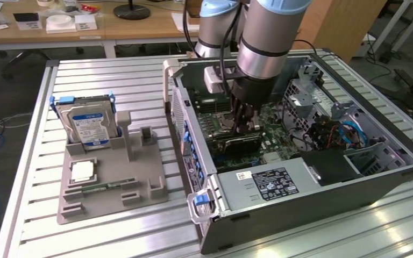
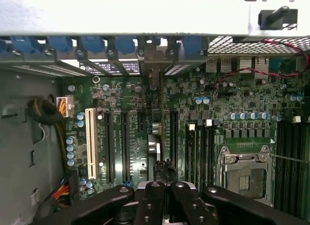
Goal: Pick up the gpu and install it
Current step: 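Press down on the gpu until it lock into place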
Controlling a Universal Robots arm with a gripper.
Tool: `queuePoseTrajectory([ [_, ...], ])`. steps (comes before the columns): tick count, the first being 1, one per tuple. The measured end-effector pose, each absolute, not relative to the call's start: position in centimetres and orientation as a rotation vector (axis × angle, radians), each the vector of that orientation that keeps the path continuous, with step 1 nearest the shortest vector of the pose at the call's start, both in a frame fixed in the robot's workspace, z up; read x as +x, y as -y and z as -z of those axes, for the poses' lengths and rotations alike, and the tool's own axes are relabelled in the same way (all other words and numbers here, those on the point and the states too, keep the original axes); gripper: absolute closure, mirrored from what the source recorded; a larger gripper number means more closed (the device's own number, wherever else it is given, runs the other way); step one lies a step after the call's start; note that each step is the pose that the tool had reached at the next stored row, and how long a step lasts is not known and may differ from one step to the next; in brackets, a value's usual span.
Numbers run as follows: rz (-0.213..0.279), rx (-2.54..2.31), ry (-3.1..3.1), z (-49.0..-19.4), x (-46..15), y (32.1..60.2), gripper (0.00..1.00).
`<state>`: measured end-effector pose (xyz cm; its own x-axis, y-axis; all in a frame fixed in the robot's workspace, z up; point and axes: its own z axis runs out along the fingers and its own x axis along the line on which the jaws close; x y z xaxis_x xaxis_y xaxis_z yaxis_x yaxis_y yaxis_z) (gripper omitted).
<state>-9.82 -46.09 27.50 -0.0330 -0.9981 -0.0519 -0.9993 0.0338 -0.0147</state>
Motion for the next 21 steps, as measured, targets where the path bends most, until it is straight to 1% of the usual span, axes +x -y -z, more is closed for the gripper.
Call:
queuePoseTrajectory([
  [8, -0.040, -2.150, -2.224, -26.58, -9.82, 45.96, 0.89],
  [21, -0.040, -2.150, -2.224, -26.40, -9.82, 45.96, 0.89],
])
